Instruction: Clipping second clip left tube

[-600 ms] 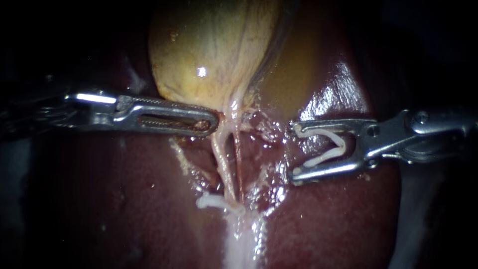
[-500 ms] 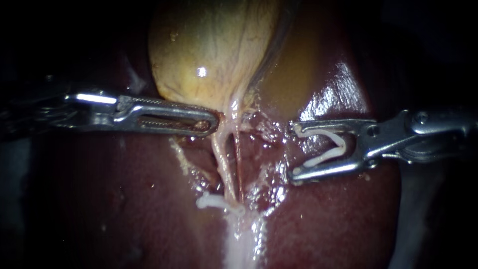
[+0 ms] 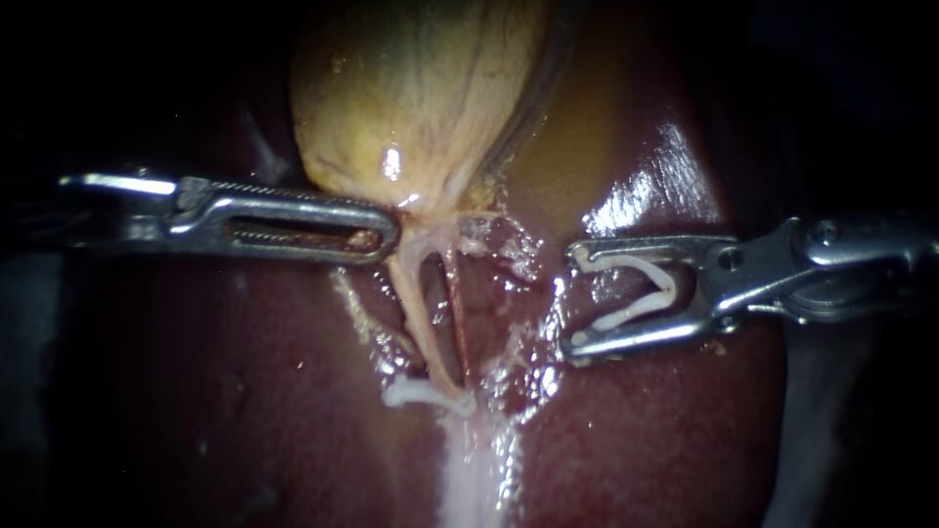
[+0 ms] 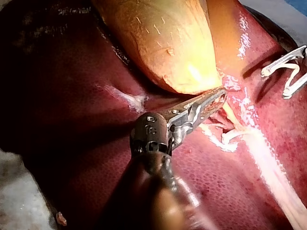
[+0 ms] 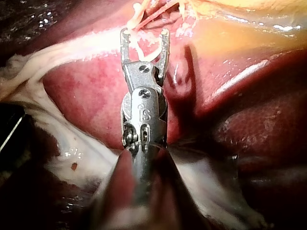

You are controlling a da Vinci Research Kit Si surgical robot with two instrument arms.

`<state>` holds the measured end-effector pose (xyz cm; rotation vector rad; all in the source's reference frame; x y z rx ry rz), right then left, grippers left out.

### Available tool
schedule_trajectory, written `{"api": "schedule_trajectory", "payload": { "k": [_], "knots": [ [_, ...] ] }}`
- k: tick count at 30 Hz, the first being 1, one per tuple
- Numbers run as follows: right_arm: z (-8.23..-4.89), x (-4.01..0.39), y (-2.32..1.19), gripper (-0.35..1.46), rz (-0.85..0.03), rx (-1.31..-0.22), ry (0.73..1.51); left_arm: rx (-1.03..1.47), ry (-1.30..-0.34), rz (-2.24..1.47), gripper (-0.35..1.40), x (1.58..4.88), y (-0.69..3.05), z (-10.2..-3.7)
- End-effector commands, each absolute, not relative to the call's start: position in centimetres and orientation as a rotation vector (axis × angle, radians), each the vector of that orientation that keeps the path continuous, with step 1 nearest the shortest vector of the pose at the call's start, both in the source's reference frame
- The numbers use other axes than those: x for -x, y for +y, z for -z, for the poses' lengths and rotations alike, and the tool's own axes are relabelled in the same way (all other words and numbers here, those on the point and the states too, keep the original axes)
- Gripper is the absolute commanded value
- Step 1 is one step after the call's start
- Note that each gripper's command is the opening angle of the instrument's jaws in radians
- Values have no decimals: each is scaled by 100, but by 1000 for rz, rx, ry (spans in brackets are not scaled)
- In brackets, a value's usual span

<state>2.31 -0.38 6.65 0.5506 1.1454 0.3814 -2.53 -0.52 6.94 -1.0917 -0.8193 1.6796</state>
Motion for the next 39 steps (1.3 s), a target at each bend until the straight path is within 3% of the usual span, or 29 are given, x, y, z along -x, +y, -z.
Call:
{"api": "schedule_trajectory", "payload": {
  "k": [1, 19, 39],
  "knots": [
    [-667, -233, -40, 49, -381, -549, 1144, 1092, -818, -1682, -35, 253, -52, -694],
    [-716, -318, -100, 49, -359, -593, 1150, 1092, -816, -1682, -35, 256, -53, -695],
    [-757, -367, -135, 49, -373, -658, 1141, 1092, -812, -1683, -35, 262, -56, -694]
  ]
}}
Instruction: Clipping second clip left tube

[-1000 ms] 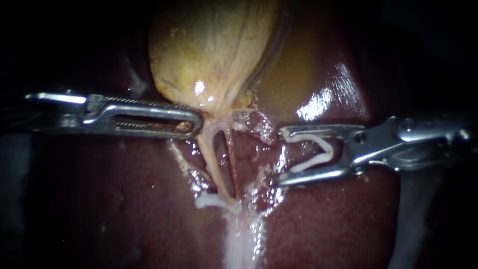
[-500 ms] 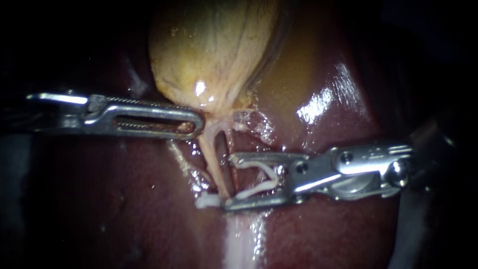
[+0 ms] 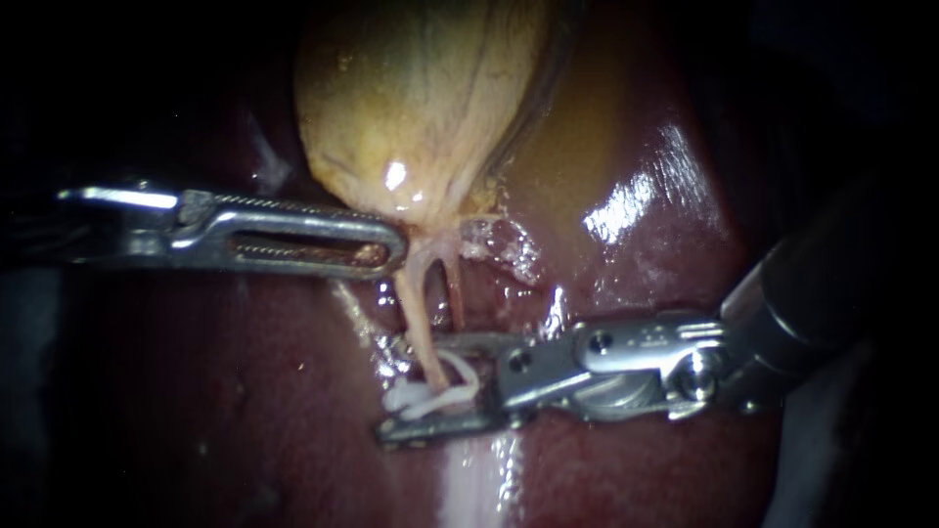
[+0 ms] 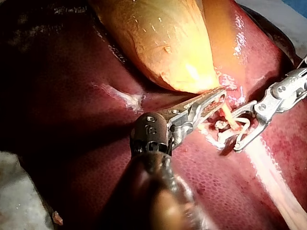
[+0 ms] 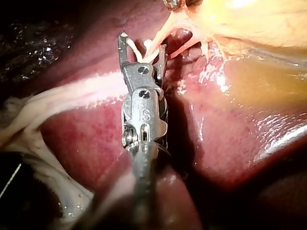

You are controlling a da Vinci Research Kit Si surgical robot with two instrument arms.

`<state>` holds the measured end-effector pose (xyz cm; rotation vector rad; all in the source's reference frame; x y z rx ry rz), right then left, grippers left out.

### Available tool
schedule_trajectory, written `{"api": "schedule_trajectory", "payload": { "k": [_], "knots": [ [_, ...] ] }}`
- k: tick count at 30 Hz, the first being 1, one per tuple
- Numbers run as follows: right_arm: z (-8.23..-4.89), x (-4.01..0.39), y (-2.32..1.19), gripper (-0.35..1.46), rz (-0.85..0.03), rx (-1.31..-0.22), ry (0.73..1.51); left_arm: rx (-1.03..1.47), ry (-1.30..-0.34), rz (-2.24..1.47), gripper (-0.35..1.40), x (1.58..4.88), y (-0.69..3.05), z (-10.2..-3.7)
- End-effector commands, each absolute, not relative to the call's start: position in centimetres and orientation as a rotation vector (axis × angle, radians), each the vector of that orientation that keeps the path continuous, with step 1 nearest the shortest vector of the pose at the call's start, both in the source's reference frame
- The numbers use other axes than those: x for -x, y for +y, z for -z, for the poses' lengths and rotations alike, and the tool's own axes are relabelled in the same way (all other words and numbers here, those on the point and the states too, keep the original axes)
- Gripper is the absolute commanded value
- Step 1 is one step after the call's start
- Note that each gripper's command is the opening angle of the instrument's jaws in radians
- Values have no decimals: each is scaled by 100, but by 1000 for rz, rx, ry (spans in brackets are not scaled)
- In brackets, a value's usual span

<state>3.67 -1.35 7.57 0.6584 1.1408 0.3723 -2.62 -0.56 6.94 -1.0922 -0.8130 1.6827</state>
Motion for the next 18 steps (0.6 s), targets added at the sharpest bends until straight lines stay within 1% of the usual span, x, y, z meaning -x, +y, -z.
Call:
{"api": "schedule_trajectory", "payload": {
  "k": [1, 7, 10, 11, 14, 15, 18],
  "knots": [
    [-759, -368, -138, 49, -380, -665, 1141, 1092, -812, -1683, -35, 262, -56, -694],
    [-767, -369, -144, 44, -402, -687, 1133, 1092, -812, -1683, -35, 262, -56, -694],
    [-765, -364, -139, 34, -420, -698, 1128, 1092, -812, -1683, -35, 262, -56, -694],
    [-764, -362, -137, 21, -436, -710, 1124, 1092, -812, -1683, -35, 262, -56, -694],
    [-760, -354, -133, -30, -444, -731, 1105, 1092, -812, -1683, -35, 262, -56, -694],
    [-759, -352, -130, -35, -453, -740, 1093, 1092, -812, -1683, -35, 262, -56, -694],
    [-757, -351, -125, -35, -485, -762, 1080, 1092, -812, -1683, -35, 262, -56, -695]
  ]
}}
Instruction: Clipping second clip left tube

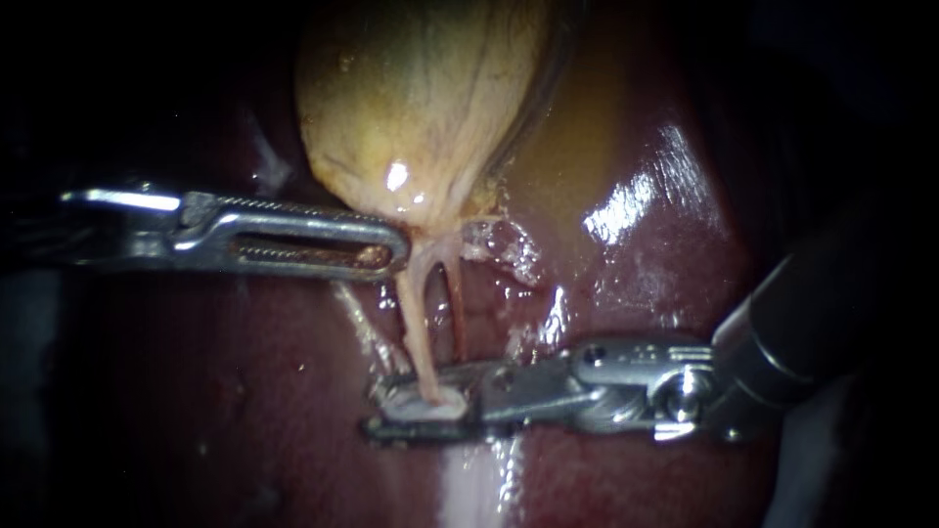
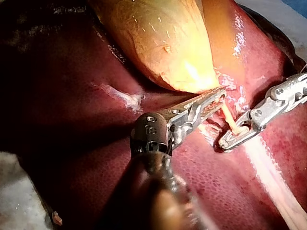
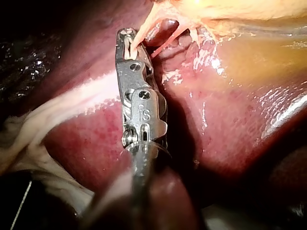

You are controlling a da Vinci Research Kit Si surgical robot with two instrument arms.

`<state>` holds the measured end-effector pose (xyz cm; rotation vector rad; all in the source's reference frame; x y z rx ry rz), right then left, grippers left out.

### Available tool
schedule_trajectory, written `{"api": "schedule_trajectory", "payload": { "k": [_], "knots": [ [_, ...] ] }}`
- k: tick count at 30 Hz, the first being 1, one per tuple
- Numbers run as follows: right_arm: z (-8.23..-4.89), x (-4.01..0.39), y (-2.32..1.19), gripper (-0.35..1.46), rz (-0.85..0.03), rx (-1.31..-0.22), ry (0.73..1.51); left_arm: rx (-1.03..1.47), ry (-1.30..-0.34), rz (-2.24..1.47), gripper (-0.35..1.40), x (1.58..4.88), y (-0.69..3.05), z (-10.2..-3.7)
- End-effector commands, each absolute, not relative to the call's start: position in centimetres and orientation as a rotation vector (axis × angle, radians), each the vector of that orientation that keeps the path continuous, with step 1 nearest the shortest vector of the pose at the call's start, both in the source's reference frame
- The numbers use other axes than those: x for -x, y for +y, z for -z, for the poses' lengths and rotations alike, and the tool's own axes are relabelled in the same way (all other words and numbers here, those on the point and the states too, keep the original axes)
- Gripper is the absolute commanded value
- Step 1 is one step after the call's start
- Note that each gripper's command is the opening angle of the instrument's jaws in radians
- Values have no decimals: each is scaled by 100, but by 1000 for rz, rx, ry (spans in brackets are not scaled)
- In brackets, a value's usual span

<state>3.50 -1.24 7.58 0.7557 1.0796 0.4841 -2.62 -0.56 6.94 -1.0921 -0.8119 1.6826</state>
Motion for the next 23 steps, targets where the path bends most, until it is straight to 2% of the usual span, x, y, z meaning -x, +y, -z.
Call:
{"api": "schedule_trajectory", "payload": {
  "k": [1, 8, 23],
  "knots": [
    [-758, -351, -125, -35, -496, -768, 1076, 1092, -812, -1683, -35, 262, -56, -695],
    [-760, -351, -124, -35, -512, -780, 1048, 1092, -812, -1683, -35, 262, -56, -695],
    [-764, -350, -124, -35, -509, -779, 1043, 1092, -812, -1684, -35, 262, -56, -697]
  ]
}}
